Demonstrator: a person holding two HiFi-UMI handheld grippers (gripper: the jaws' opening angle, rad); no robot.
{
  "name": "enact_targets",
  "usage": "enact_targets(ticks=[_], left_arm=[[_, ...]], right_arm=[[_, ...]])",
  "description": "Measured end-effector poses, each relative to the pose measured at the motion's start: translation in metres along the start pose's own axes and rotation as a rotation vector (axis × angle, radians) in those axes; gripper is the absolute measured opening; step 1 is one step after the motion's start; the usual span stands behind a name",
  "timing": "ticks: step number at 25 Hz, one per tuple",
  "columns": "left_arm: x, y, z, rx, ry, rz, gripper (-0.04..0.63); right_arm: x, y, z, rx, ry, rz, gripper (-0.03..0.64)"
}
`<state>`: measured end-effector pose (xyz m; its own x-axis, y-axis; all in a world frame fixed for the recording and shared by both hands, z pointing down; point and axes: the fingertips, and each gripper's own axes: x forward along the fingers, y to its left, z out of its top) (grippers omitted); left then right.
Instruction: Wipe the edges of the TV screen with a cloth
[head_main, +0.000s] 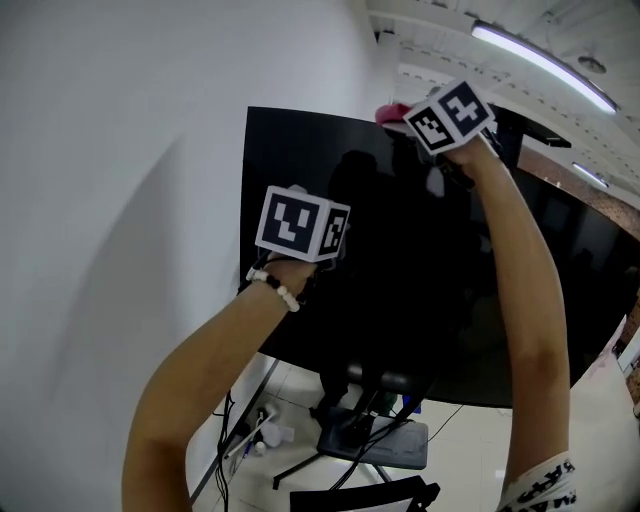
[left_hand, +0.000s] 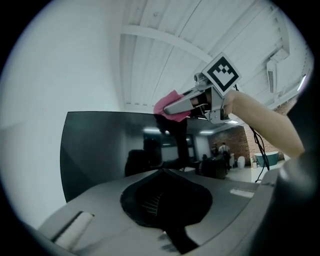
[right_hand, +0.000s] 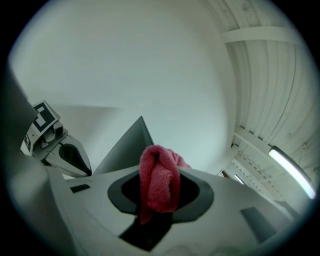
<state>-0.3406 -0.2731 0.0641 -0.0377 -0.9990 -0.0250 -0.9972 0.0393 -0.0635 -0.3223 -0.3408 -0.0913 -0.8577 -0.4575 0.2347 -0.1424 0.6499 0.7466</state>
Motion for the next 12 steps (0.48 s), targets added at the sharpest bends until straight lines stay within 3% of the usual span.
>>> enact_targets(ticks=[12], left_arm=[[-0.045, 0.096, -0.04, -0.04, 0.015, 0.028, -0.014]], right_arm=[[0.09, 0.055, 0.096, -0.039, -0.041, -0.01, 0.118]])
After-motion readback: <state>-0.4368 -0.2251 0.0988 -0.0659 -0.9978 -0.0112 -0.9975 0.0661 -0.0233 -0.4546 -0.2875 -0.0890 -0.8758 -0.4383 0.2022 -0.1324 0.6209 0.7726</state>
